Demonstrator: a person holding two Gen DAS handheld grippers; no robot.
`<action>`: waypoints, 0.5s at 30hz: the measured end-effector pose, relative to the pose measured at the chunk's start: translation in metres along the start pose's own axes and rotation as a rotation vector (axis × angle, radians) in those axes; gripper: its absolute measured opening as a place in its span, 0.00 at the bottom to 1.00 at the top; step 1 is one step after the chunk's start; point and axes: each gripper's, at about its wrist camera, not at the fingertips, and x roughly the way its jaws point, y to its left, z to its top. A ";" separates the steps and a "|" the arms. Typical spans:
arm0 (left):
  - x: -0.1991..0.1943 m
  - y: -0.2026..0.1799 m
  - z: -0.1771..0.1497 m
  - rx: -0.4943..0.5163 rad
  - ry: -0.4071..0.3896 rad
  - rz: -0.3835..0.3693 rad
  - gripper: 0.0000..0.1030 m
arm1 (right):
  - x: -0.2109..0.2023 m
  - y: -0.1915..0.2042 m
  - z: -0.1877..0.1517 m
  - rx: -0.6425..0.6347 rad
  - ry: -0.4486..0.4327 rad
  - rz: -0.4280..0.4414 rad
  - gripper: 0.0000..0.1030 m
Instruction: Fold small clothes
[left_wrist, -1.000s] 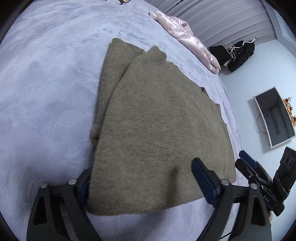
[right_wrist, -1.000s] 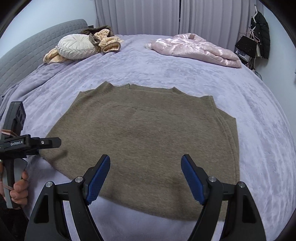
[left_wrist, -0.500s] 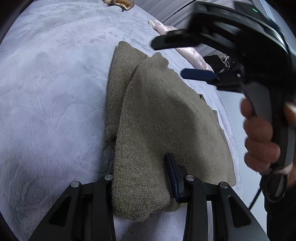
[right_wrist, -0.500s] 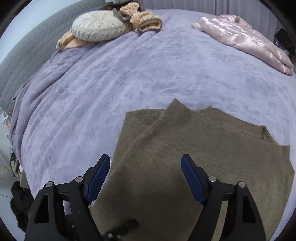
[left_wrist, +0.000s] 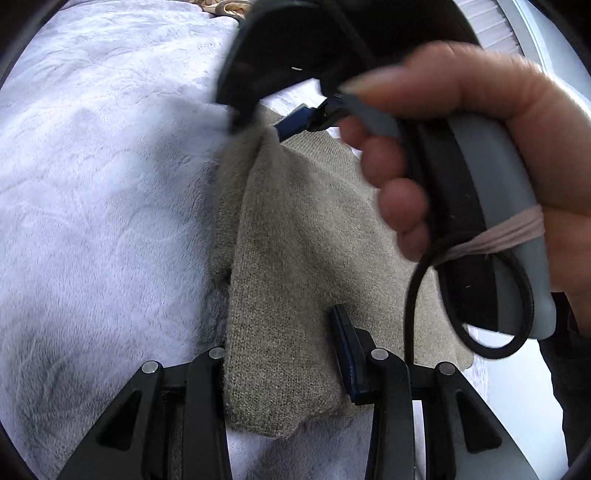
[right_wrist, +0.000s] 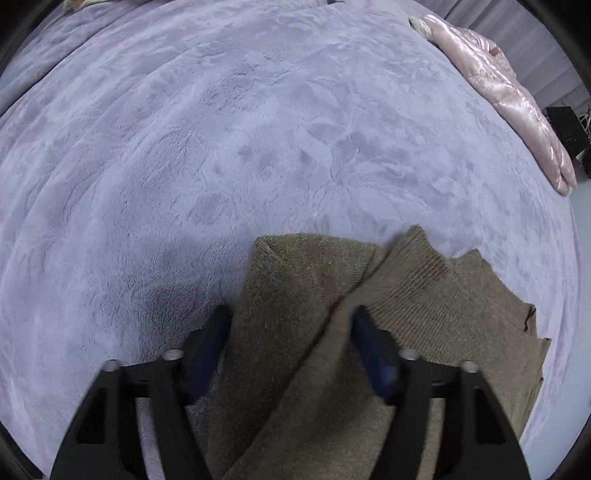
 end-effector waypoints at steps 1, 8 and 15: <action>-0.001 -0.001 -0.001 -0.001 0.000 0.000 0.38 | -0.002 -0.004 -0.002 0.003 -0.006 -0.010 0.29; -0.011 -0.021 -0.006 0.044 0.020 0.073 0.30 | -0.034 -0.039 -0.019 0.062 -0.098 0.146 0.22; -0.022 -0.033 -0.011 0.075 0.039 0.133 0.20 | -0.054 -0.051 -0.020 0.058 -0.166 0.197 0.22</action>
